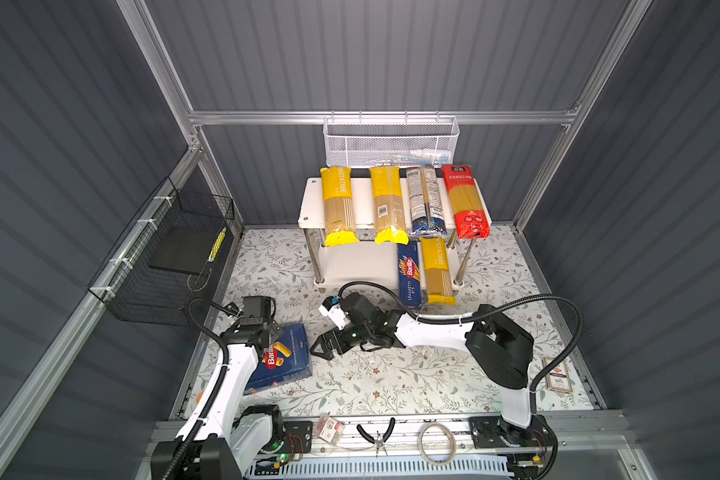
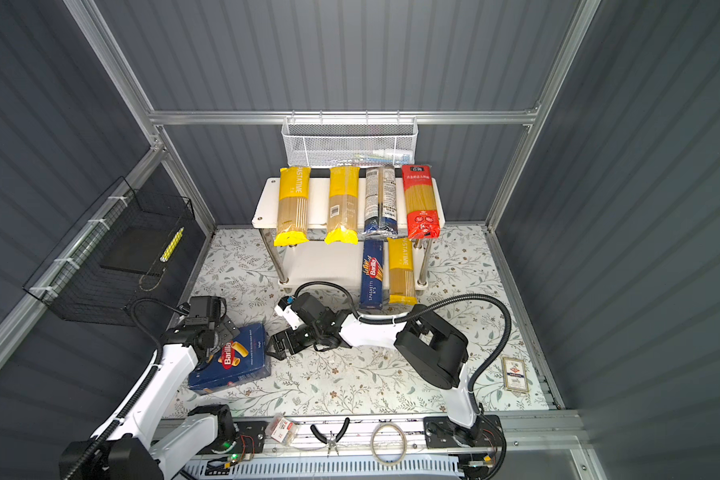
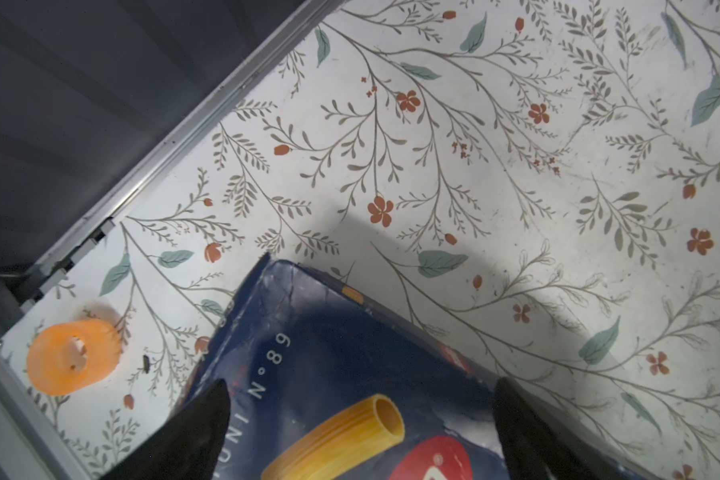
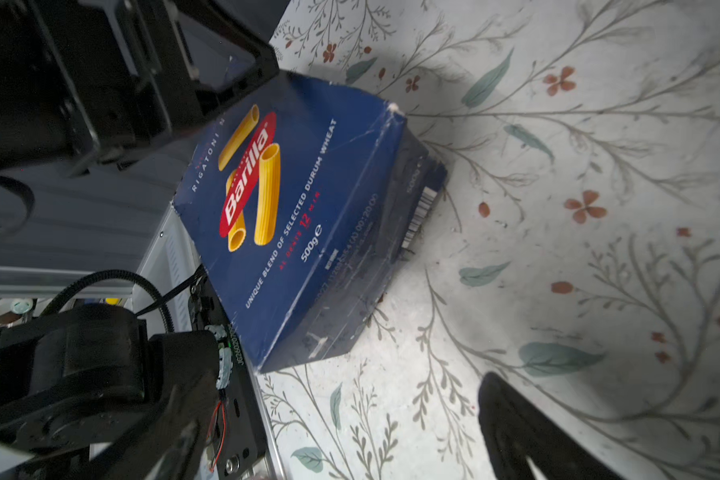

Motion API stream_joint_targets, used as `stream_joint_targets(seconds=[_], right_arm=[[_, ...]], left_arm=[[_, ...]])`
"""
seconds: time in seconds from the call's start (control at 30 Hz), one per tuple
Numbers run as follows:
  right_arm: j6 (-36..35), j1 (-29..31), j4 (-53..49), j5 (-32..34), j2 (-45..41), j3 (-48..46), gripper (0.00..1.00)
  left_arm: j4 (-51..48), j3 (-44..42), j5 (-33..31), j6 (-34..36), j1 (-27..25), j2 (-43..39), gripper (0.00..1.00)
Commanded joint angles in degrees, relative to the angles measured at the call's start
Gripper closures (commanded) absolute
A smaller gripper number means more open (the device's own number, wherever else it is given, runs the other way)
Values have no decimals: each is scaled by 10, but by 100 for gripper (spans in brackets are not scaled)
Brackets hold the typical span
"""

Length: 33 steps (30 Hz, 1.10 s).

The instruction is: Place and organize the pasta boxes and bags onto the shelf

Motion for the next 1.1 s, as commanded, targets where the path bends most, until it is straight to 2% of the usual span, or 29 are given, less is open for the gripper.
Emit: stream_joint_targets(seconds=[0.0, 0.17, 0.33, 0.57, 0.87, 1.07], right_arm=[[13, 3, -36, 31, 19, 34, 1], [-10, 16, -102, 88, 54, 100, 1], [3, 19, -128, 95, 94, 152, 1], [-5, 27, -195, 145, 145, 225, 1], [-2, 26, -252, 205, 144, 232, 1], [-5, 25, -282, 213, 146, 229, 1]], left_arm=[[44, -17, 39, -23, 7, -14, 1], [54, -21, 101, -19, 7, -21, 1], [52, -14, 117, -20, 7, -38, 1], [29, 21, 132, 8, 7, -48, 1], [22, 36, 177, 24, 6, -52, 1], [35, 34, 208, 28, 6, -41, 1]])
